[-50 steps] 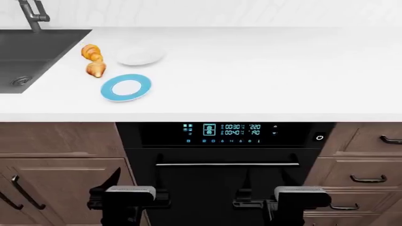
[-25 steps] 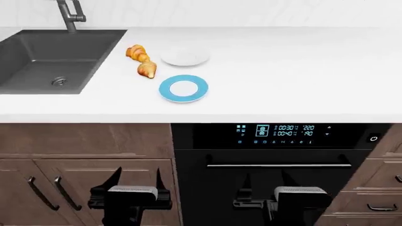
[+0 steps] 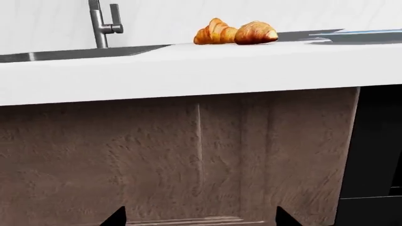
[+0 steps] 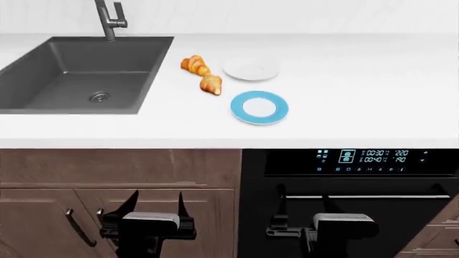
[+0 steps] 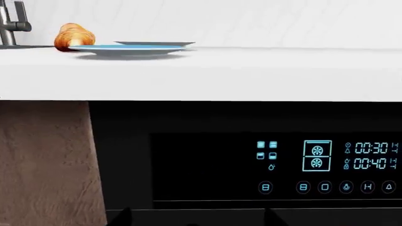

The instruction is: Place the pastries on the plates.

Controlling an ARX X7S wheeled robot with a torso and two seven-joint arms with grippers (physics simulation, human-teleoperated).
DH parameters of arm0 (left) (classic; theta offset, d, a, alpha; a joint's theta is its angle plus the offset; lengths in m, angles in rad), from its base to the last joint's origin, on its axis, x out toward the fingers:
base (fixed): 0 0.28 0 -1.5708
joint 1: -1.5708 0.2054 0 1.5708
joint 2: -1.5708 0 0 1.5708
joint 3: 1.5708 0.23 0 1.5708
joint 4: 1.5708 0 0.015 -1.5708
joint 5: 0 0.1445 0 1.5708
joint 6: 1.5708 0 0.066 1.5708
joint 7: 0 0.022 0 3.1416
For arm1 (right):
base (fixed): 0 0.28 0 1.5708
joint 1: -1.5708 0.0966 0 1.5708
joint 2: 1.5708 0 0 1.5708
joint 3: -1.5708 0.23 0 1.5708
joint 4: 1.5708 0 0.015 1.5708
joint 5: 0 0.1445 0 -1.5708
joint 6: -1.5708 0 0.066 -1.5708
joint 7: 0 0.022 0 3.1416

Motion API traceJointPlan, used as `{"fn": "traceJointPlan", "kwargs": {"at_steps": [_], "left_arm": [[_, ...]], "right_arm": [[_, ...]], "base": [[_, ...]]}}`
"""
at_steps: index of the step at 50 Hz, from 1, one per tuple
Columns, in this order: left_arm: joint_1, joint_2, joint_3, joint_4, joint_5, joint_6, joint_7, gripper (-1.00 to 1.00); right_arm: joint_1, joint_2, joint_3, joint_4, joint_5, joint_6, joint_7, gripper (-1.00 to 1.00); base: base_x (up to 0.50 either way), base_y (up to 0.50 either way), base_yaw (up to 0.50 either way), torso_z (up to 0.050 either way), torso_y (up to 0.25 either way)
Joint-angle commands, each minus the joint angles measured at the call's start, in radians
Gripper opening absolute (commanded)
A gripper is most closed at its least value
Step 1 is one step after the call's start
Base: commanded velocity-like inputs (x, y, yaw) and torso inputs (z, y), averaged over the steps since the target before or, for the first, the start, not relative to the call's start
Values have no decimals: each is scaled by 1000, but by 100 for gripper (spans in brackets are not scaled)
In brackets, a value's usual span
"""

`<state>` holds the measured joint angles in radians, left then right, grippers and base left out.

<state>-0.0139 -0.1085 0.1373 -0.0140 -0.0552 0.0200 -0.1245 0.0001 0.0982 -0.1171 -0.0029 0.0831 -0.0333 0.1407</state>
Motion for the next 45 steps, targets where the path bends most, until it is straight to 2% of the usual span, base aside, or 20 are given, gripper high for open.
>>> {"fn": "traceJointPlan", "kwargs": {"at_steps": [1,40,45], "left_arm": [[2,-15,24,3,11,32,-12,100],[0,-41,46,4,-34,38,-40,100],[16,-57,50,21,-28,58,-39,100]], "right_arm": [[3,11,-8,5,15,-1,19,100],[9,39,-41,11,51,-3,51,100],[11,42,-45,12,55,-1,55,100]], "base": [[0,0,0,50,0],[0,0,0,50,0],[0,0,0,0,0]]}}
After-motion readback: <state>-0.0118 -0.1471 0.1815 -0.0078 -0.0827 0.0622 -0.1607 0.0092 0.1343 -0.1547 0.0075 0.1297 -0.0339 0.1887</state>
